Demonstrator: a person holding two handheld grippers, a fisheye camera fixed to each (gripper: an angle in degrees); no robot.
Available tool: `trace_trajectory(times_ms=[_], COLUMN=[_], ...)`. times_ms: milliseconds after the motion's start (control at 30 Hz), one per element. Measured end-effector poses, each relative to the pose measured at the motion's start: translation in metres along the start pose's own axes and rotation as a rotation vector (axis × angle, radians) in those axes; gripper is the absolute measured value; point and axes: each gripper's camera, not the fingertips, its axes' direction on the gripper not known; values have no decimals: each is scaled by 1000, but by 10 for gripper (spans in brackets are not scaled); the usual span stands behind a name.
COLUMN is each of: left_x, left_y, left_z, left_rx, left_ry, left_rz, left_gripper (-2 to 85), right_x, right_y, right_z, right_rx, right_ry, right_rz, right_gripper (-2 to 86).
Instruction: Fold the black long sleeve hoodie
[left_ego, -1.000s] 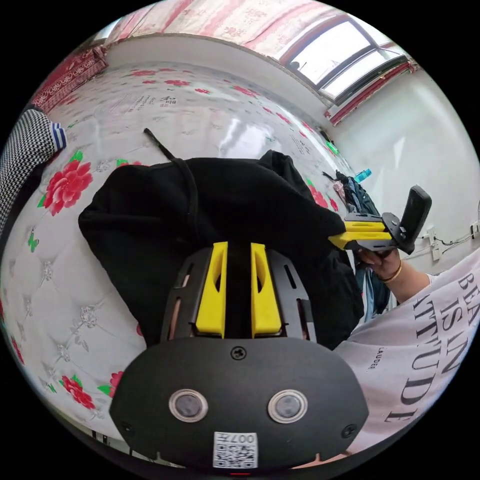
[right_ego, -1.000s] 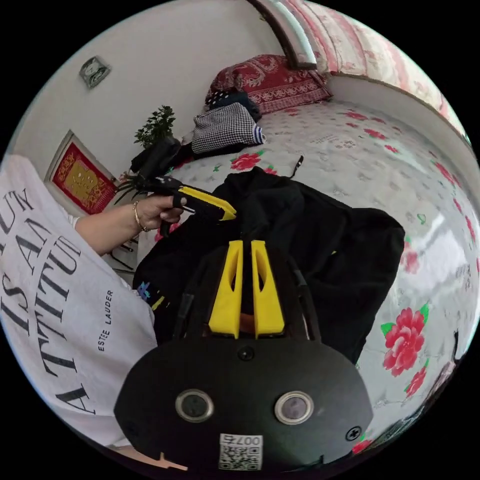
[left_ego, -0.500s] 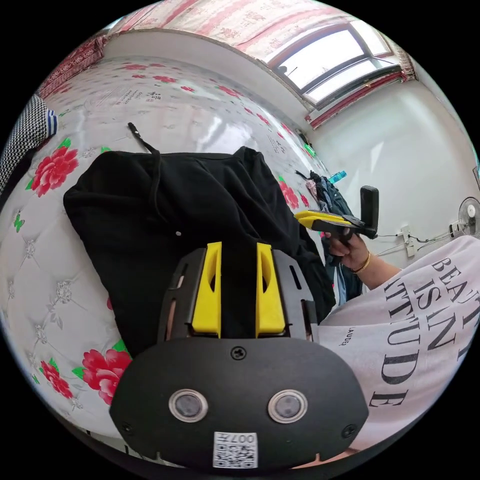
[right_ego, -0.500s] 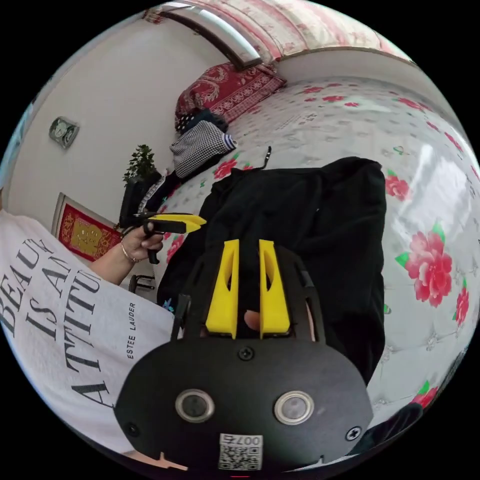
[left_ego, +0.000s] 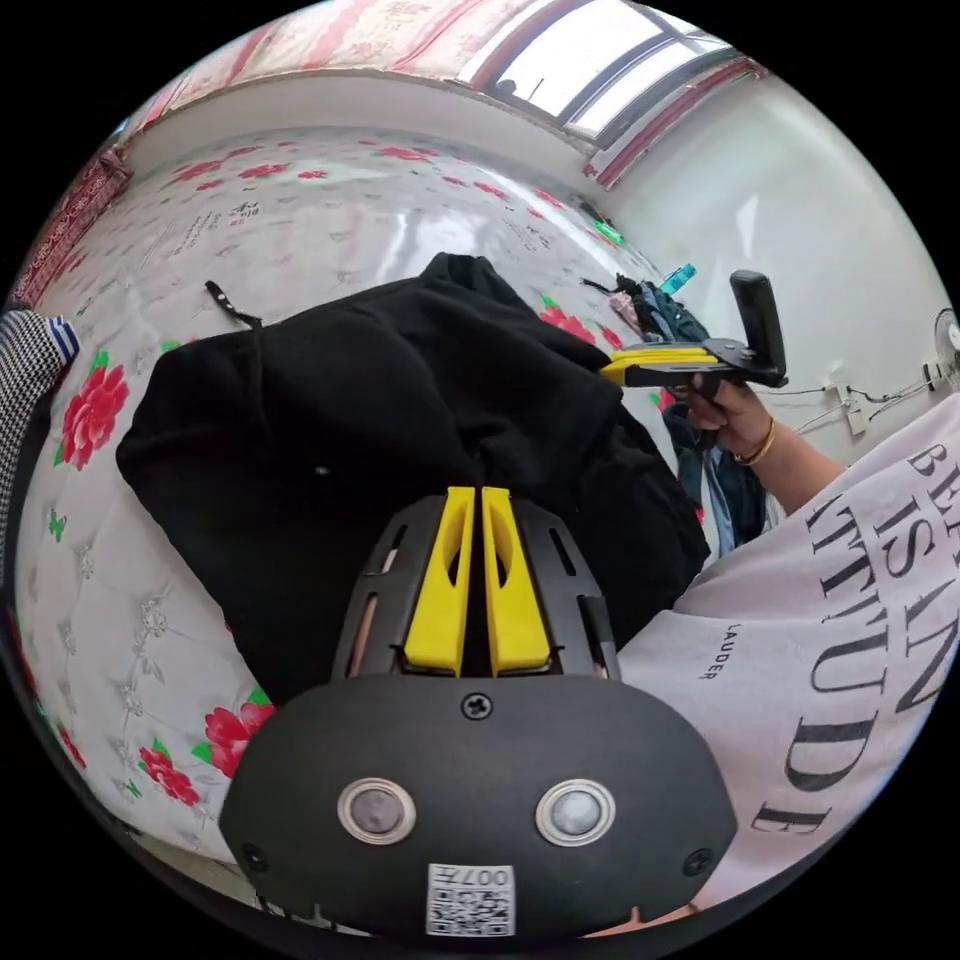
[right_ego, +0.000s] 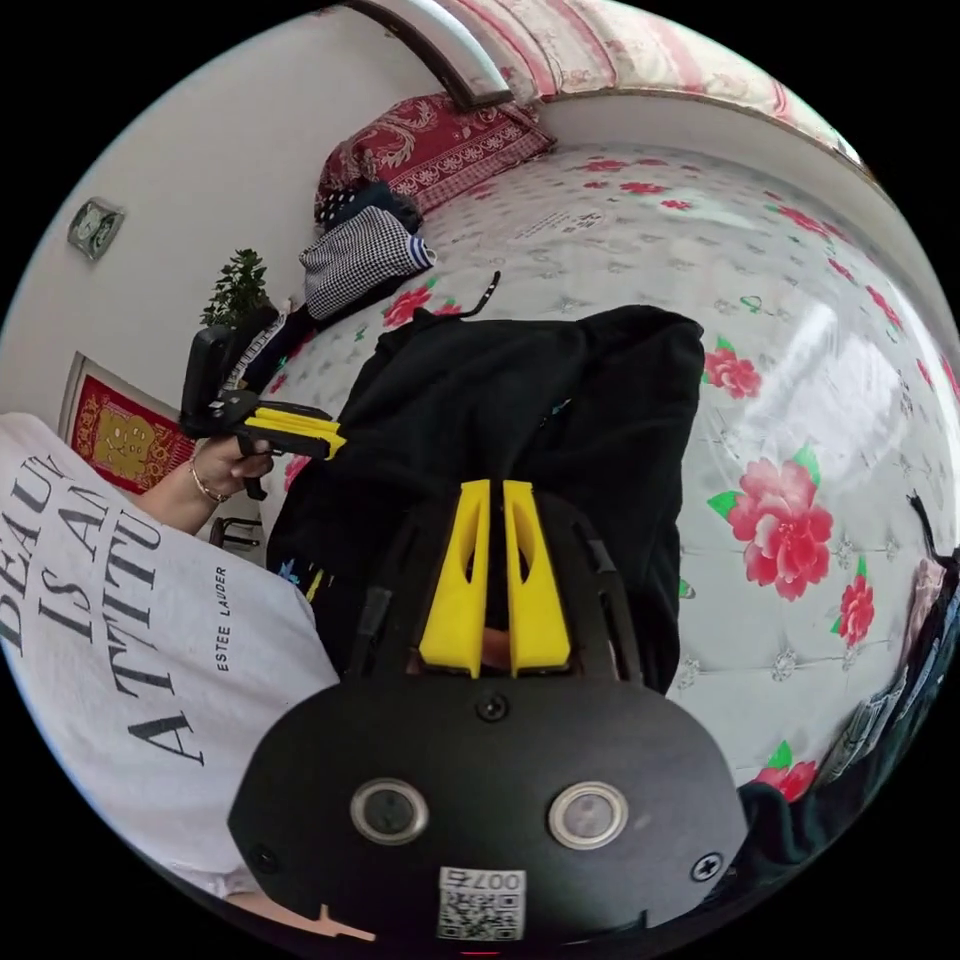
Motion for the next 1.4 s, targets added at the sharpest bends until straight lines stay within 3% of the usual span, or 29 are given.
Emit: trace_trajectory(times_ms=[100,200,267,333,400,433,633,767,867,1033,1167,1400], left_x=[-15,-15,-14,-18,-22,-24,1,10,18,28,39,48], left_y=[6,10,10,9,12,11,28,88,150,250,323,370], left_z=[30,7,8,31,42,43,16,-24,-38,-50,-47,-16], left_rx=[-70,40,21,-75,-42,-50,0,142,142,114,151,152], left_ry=[55,74,28,0,14,33,-36,22,-39,-132,-90,15], left_rz=[-120,-131,-112,-111,-93,-96,-76,-175,-270,-512,-709,-753], left_gripper=[-3,9,15,13,7,4,2,26,44,65,86,135], right_x=[11,-4,-8,-1,16,18,18,5,-1,-3,-2,7], right_y=[-1,-5,-7,-16,-18,-15,-8,28,70,150,217,281], right_z=[37,10,4,23,75,71,35,-13,-34,-45,-46,-41], right_rx=[-131,67,151,73,-113,-24,79,187,194,101,19,-105], right_ry=[12,42,71,71,18,-6,-65,-50,-43,15,31,47], right_rz=[81,33,19,47,86,99,195,243,284,381,462,514], right_gripper=[2,2,4,9,17,19,24,39,47,55,61,75])
